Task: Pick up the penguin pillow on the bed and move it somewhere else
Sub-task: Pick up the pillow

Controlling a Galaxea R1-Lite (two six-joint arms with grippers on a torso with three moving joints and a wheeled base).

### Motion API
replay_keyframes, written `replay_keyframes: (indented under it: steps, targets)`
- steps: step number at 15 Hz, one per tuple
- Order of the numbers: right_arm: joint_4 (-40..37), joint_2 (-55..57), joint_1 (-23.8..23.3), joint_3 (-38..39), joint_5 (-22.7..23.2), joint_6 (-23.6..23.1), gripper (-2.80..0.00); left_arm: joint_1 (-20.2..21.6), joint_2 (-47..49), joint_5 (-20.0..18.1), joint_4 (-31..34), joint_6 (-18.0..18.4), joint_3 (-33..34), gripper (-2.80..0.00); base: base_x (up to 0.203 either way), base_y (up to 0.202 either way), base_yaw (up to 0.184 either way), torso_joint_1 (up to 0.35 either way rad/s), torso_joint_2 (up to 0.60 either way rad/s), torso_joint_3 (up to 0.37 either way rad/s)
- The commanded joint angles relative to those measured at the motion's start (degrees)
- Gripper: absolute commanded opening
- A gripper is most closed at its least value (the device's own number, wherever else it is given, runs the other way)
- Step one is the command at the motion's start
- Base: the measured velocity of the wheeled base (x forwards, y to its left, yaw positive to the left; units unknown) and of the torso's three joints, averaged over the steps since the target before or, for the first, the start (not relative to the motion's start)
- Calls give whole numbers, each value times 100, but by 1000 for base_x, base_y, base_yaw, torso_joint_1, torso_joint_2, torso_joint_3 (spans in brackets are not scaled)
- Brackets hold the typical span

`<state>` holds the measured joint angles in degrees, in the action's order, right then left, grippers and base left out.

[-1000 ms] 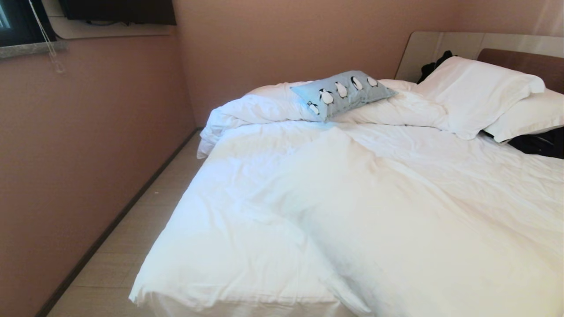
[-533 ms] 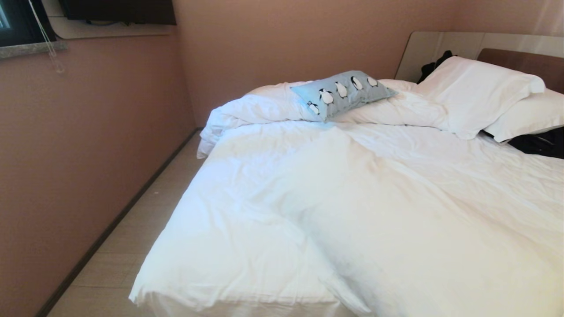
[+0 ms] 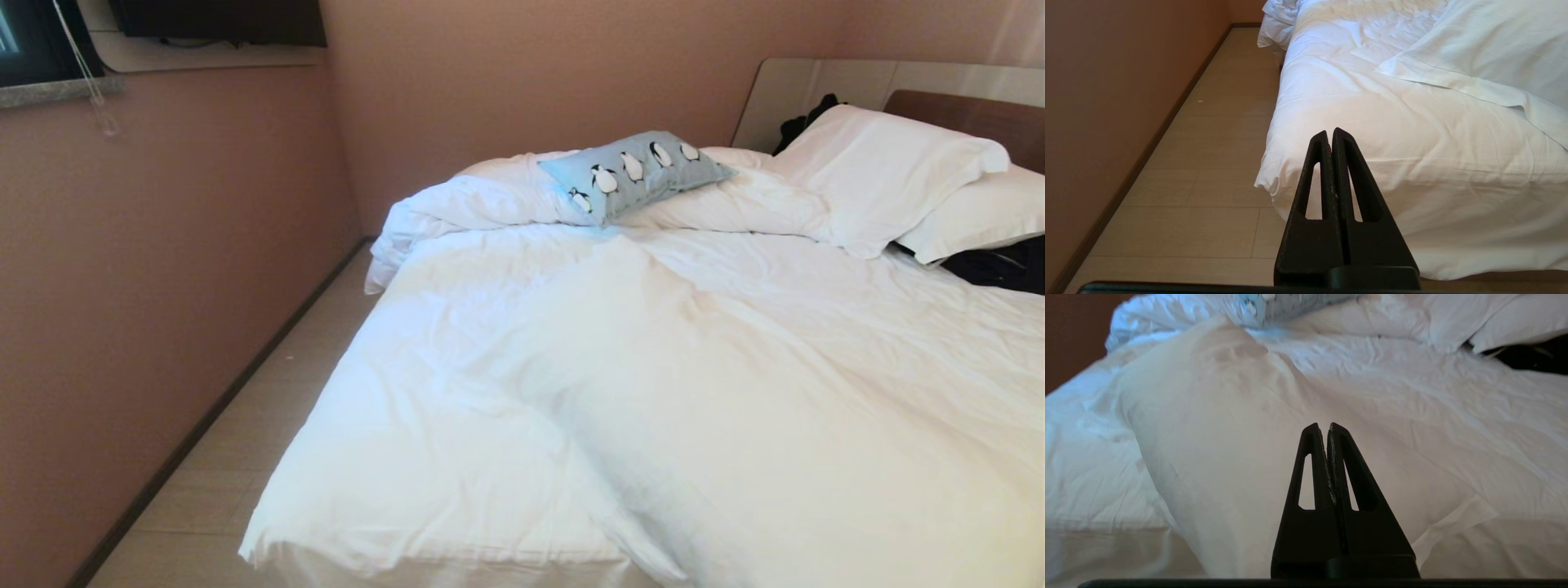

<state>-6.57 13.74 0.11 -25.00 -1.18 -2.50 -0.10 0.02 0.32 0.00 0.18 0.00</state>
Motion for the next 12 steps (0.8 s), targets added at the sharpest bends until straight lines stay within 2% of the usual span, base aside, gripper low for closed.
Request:
replay_keyframes:
  steps: [1, 4, 7, 9, 12]
  targets:
    - [-20, 1340, 7, -389, 10, -10, -280, 1, -2, 3, 0, -1, 0, -280, 0, 0, 0, 0, 0, 0]
    - [507, 3082, 19, -1092, 19, -198, -280, 1, -2, 3, 0, -1, 0, -280, 0, 0, 0, 0, 0, 0]
    - [812, 4819, 39, -2118, 11, -242, -280, 1, -2, 3, 0, -1, 7, -280, 0, 0, 0, 0, 0, 0]
    - [911, 5681, 105, -2834, 7, -22, -280, 1, 6, 3, 0, -1, 0, -280, 0, 0, 0, 0, 0, 0]
    - [914, 6723, 506, -3472, -17, 560, -280, 1, -1, 3, 0, -1, 0, -280, 0, 0, 0, 0, 0, 0]
